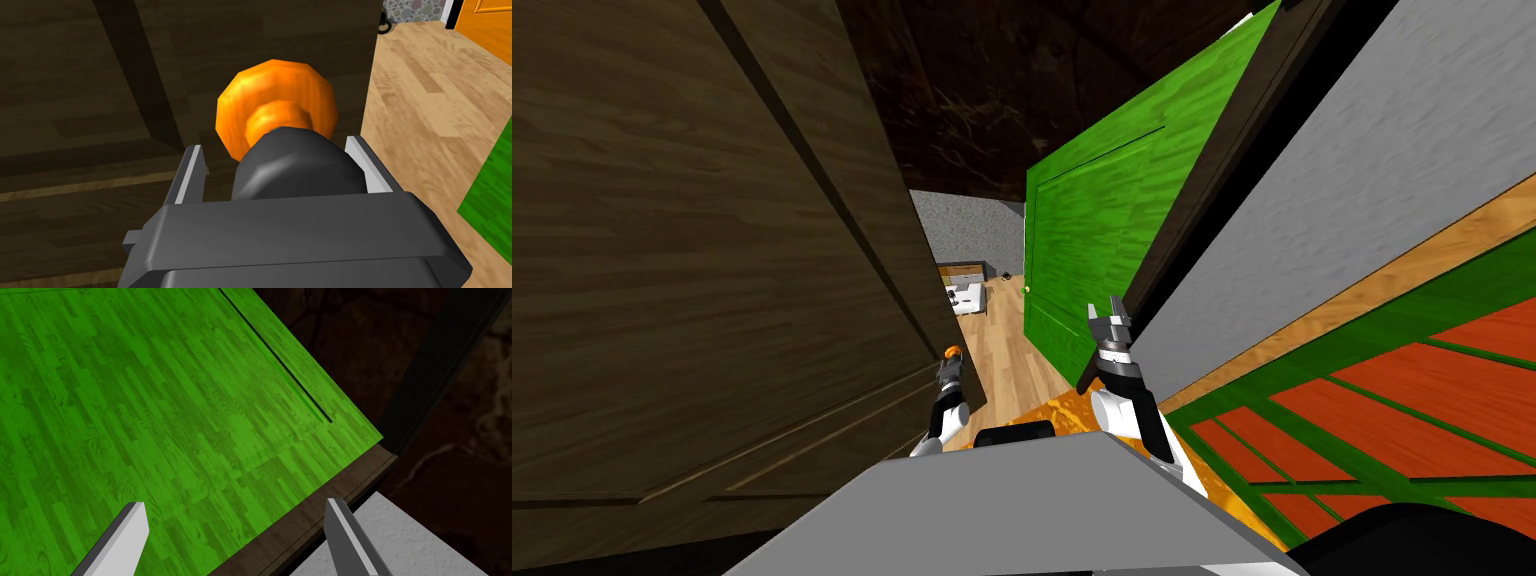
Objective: Push the door open
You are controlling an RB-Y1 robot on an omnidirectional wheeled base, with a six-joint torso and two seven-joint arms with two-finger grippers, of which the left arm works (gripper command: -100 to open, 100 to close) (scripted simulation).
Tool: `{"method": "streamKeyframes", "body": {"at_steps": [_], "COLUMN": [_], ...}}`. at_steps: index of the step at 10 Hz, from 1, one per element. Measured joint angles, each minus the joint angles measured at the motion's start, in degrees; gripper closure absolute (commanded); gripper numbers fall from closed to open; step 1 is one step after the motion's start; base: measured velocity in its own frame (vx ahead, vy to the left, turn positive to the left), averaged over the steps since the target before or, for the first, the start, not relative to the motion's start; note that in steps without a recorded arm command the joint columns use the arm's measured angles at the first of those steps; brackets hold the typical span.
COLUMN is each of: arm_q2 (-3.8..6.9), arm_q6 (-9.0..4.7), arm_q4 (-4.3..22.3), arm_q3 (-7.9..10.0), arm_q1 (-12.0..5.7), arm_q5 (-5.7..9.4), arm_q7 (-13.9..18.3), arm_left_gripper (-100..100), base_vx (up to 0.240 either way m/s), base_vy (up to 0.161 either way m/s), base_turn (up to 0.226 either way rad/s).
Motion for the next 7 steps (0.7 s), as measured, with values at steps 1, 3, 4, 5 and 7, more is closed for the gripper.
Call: {"method": "streamKeyframes", "body": {"at_steps": [1, 3, 4, 5, 7], "arm_q2": [0.18, -0.02, 0.15, 0.27, -0.16], "arm_q6": [-0.47, 0.17, -0.47, -0.91, 0.34], "arm_q4": [0.9, -0.5, 1.0, 2.2, -1.9], "arm_q3": [0.23, 1.69, 1.92, 2.55, 4.19], "arm_q1": [-0.48, 0.18, -0.87, -1.55, 1.16], "arm_q5": [0.02, 0.61, 0.65, 0.89, 1.47], "arm_q7": [0.2, -0.8, -0.4, -0.1, -1.7], "arm_left_gripper": [100, 100, 100, 100, 100], "base_vx": [0.118, 0.100, 0.097, 0.164, 0.121], "base_vy": [-0.007, -0.002, 0.000, -0.010, -0.013], "base_turn": [-0.007, 0.016, -0.007, 0.001, 0.023]}}
